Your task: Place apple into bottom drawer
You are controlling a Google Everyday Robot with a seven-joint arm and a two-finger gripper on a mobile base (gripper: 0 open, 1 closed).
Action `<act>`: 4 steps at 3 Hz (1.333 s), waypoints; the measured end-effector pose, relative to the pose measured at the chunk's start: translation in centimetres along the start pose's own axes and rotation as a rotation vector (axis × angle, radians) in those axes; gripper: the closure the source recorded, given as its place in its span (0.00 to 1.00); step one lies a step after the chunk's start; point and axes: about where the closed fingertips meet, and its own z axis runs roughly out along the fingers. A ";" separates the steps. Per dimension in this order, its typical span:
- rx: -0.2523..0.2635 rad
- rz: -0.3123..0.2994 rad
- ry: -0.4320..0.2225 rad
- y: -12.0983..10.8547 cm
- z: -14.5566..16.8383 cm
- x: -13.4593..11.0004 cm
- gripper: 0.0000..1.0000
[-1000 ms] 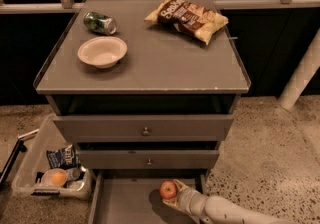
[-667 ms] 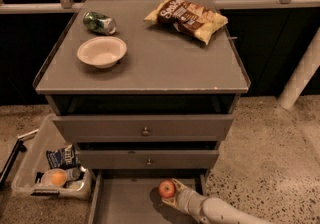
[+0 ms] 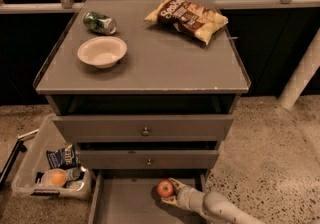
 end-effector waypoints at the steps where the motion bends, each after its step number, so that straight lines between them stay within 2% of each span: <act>1: -0.066 -0.061 0.017 1.0 0.7 1.0 1.00; 2: -0.100 -0.105 0.051 2.2 1.0 2.2 1.00; 3: -0.153 -0.147 0.095 4.5 2.4 3.3 1.00; 4: -0.156 -0.148 0.096 4.6 2.5 3.3 1.00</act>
Offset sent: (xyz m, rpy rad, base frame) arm -0.0260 -0.0008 -0.0442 -0.1551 0.0099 0.1675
